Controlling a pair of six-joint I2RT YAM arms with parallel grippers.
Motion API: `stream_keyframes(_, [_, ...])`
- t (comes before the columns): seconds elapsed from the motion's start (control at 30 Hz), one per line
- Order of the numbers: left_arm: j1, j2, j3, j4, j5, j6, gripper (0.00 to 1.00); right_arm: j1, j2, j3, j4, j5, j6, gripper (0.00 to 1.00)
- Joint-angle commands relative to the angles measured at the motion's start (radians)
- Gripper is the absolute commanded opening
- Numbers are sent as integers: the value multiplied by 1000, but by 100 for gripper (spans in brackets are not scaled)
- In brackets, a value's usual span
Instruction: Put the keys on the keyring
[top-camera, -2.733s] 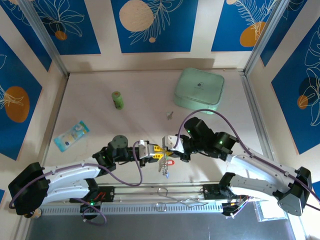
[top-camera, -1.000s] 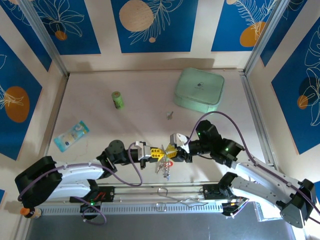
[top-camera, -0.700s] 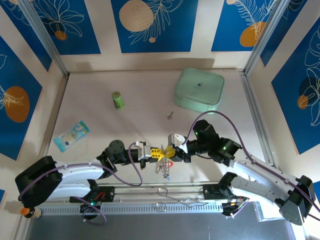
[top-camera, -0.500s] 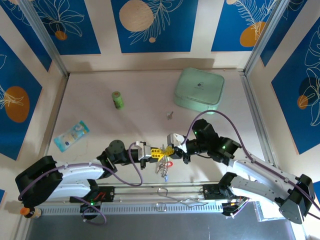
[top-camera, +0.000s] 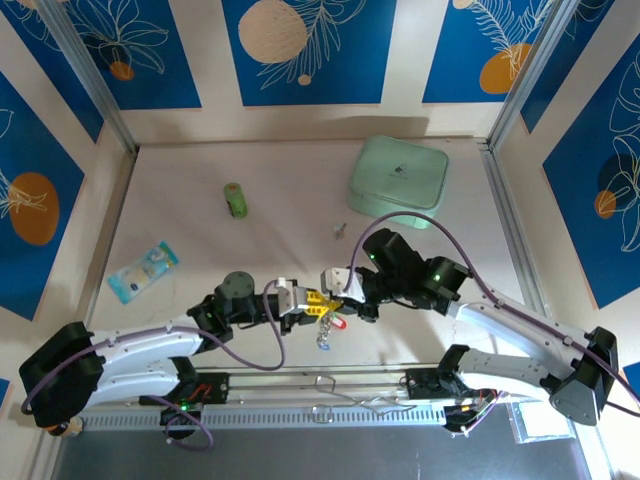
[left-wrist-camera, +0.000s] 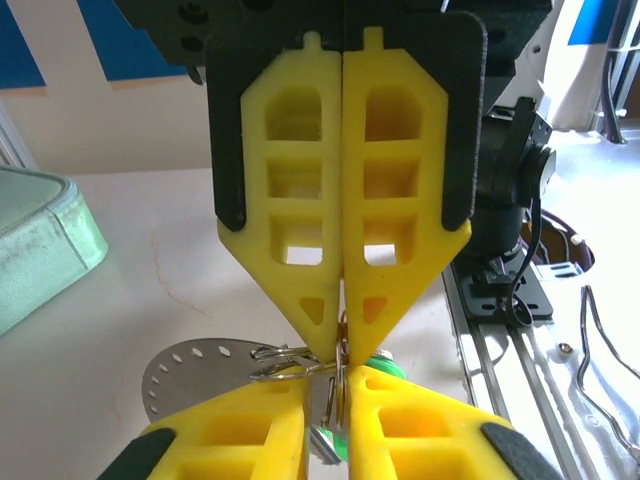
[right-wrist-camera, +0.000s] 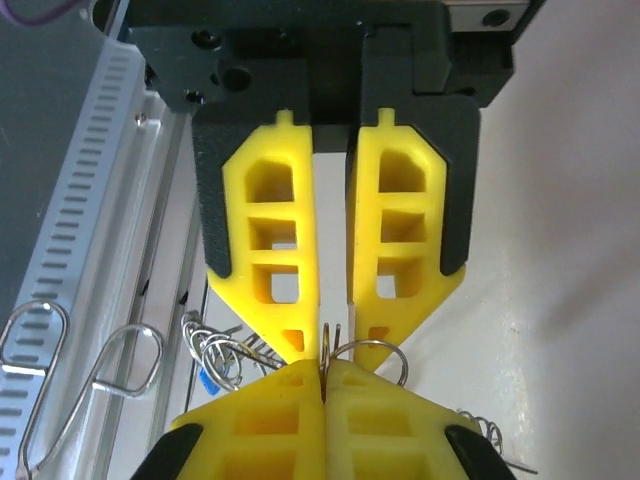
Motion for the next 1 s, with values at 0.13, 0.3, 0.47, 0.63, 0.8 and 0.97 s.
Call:
stream_keyframes(0.13, [-6, -12, 31, -5, -10, 28, 1, 35, 30, 67, -50, 5, -22, 0])
stream_keyframes(0.3, [-5, -40, -8, 48, -16, 5, 0, -61, -109, -58, 106, -97, 142, 35])
stream_keyframes(0.47, [-5, -40, -50, 160, -4, -27, 0, -111, -208, -181, 190, -147, 291, 38])
stream_keyframes(0.63, [-5, -23, -60, 214, 14, -31, 0, -111, -221, -217, 188, -158, 338, 36])
stream_keyframes(0.8, [-5, 6, -63, 261, 30, -37, 0, -111, -191, -218, 191, -181, 353, 33])
stream_keyframes(0.97, [-6, 14, -61, 271, 35, -36, 0, -111, -188, -219, 206, -187, 353, 26])
